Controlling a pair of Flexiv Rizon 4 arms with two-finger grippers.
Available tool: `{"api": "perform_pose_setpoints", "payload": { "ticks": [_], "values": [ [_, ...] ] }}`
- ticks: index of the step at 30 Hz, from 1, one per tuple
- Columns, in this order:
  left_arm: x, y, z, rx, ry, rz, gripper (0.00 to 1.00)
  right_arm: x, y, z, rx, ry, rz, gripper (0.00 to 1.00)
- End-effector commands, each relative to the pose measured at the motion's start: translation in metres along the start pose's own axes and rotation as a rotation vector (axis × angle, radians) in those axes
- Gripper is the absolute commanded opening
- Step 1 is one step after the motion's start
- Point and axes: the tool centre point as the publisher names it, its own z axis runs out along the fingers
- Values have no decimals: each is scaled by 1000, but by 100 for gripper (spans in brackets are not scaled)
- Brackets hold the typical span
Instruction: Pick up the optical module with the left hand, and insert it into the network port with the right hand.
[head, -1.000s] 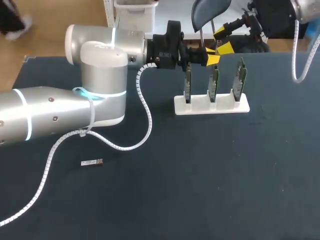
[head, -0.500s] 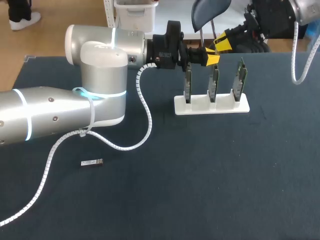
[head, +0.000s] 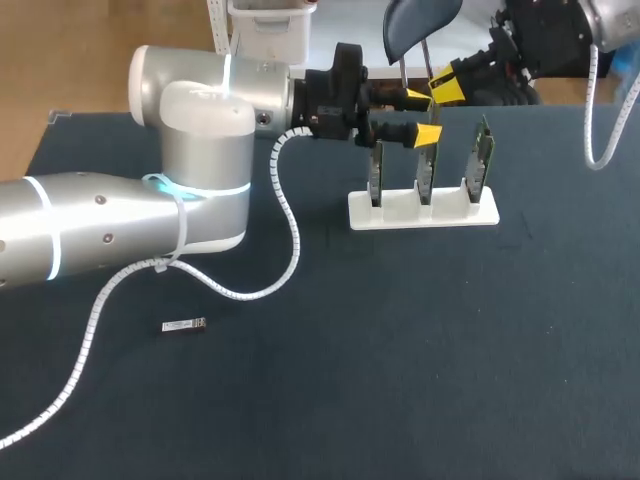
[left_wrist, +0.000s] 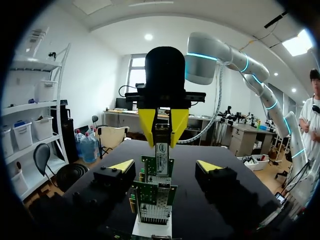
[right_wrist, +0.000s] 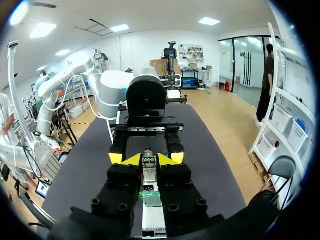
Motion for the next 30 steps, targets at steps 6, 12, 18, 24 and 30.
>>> {"api": "perform_pose_setpoints", "payload": {
  "ticks": [6,12,18,24,30],
  "values": [
    [1,-5,-13,-21,75,-15,100,1,0,-1,5,-3,-5,0],
    [7,-9,-14,-13,146,-4,100,1,-1,-1,6,1,-6,0],
    [12,-10,-14,-5,211,10,100,1,-1,-1,5,1,-6,0],
    [22,-7,-13,13,275,-31,100,2,-1,-1,7,-2,-7,0],
    [21,-4,-14,15,286,-34,100,2,-1,-2,11,-7,-4,0]
  ]
}}
